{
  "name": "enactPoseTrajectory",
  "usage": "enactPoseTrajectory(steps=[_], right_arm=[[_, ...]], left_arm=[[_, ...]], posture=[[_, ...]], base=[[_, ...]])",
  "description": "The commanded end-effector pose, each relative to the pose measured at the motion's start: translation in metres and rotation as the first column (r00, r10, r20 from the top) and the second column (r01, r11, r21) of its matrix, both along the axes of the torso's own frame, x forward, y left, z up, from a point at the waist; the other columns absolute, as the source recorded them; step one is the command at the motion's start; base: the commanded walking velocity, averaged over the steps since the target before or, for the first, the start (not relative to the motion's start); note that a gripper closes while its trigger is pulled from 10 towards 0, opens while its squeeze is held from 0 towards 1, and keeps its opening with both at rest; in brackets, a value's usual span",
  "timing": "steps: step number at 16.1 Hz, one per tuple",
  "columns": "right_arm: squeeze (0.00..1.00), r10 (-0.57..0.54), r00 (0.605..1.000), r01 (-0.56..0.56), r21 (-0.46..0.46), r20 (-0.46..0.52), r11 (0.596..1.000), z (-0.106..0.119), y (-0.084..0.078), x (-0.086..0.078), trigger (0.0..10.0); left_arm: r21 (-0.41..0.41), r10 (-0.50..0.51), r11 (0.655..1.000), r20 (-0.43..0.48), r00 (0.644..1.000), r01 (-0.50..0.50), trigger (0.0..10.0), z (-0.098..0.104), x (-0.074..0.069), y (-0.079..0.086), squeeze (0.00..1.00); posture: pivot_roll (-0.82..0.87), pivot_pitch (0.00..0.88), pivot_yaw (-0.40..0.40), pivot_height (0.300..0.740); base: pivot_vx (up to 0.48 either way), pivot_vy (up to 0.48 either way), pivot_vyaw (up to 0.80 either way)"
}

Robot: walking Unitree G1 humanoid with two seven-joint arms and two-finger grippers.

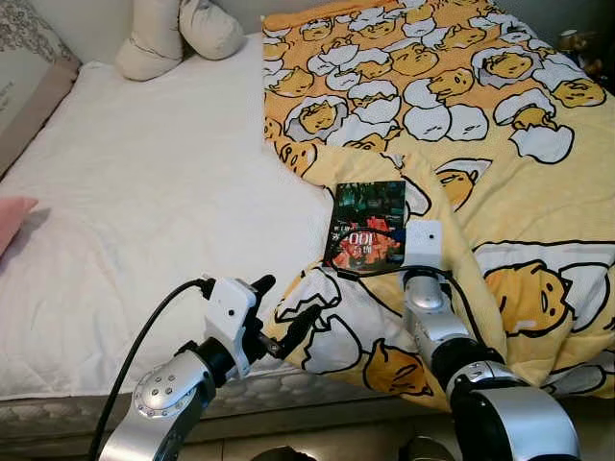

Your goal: Clean up the room

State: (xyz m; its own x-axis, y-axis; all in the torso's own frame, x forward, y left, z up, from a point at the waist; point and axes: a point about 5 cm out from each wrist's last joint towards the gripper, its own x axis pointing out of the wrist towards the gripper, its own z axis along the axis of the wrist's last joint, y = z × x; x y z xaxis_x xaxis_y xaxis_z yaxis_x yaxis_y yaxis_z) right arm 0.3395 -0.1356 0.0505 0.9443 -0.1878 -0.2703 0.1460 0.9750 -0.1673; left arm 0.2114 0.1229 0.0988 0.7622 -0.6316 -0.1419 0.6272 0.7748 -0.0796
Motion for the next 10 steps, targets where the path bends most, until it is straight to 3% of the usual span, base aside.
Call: enactPoseTrajectory(steps=[1,4,8,10], right_arm=[[1.0,0.012,1.0,-0.012,0.001,-0.02,1.0,-0.0053,0.0059,-0.0039,10.0],[1.0,0.015,1.0,-0.013,0.046,-0.024,0.999,-0.0059,0.0074,-0.0039,10.0],[1.0,-0.004,0.998,0.016,0.166,-0.069,0.986,-0.0102,0.011,-0.005,10.0],[1.0,0.01,0.997,0.003,0.174,-0.075,0.985,-0.0108,0.0133,-0.0052,10.0]], left_arm=[[0.003,0.008,1.0,-0.003,1.0,-0.008,10.0,-0.0011,-0.0013,0.0034,0.0],[-0.012,-0.053,0.998,0.0,0.999,0.053,10.0,0.0,-0.008,-0.0027,0.0],[-0.011,-0.041,0.999,0.001,0.999,0.041,10.0,-0.0002,-0.0069,-0.0022,0.0],[-0.01,-0.04,0.999,0.001,0.999,0.04,10.0,-0.0002,-0.0075,-0.002,0.0]], posture=[[0.03,0.081,0.207,0.74],[0.03,0.084,0.204,0.74],[0.04,0.087,0.206,0.74],[0.04,0.088,0.205,0.74]], base=[[0.0,0.0,0.0],[0.0,0.0,0.0],[0.0,0.0,0.0],[0.0,0.0,0.0]])
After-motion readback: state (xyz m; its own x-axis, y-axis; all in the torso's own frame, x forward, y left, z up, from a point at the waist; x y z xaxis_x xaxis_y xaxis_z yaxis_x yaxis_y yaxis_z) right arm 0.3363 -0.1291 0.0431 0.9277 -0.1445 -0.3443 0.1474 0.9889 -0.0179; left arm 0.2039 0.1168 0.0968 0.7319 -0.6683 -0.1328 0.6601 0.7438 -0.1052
